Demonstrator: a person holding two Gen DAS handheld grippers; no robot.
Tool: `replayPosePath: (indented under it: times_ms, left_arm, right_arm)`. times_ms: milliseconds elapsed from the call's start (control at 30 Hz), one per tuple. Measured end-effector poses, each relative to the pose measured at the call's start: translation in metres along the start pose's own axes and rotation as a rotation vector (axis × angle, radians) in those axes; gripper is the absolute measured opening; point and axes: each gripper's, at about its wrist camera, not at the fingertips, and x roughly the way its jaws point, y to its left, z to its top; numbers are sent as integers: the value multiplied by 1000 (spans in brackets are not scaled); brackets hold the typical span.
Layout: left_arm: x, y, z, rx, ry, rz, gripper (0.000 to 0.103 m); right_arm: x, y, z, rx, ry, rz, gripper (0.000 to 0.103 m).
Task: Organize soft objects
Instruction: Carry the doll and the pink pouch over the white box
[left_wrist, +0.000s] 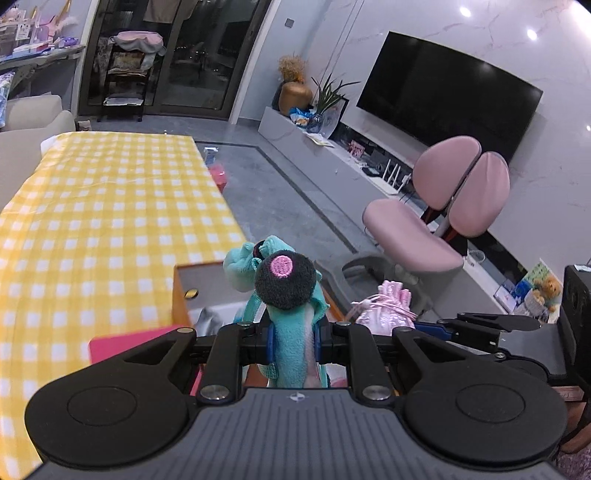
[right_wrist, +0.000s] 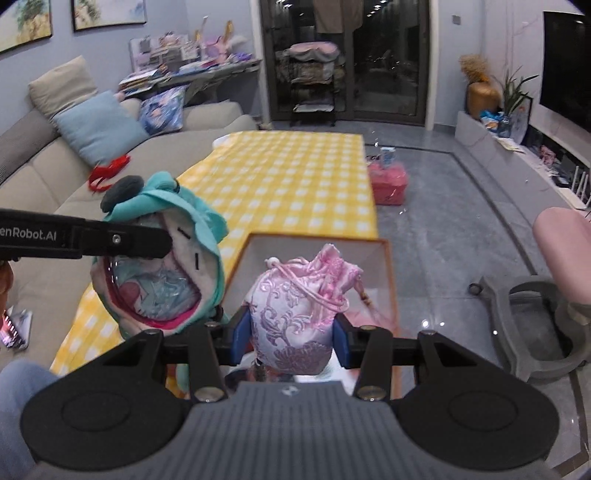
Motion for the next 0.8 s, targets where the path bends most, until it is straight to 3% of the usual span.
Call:
replayPosePath:
  times_ms: [133, 300, 533, 800]
  left_arm:
    - [28, 4, 15, -8, 17, 11, 21]
    - [84, 11, 21, 26, 85, 53, 21]
    - [154, 39, 19, -69, 202, 50, 21]
    - [212, 48, 10, -19, 344, 70, 21]
  right_arm:
    - [17, -21, 15, 20, -6, -1, 45]
    - [65, -37, 23, 1, 73, 15, 45]
    - [145, -44, 24, -179, 201, -39, 45]
    - [198, -46, 18, -369, 307, -32, 46]
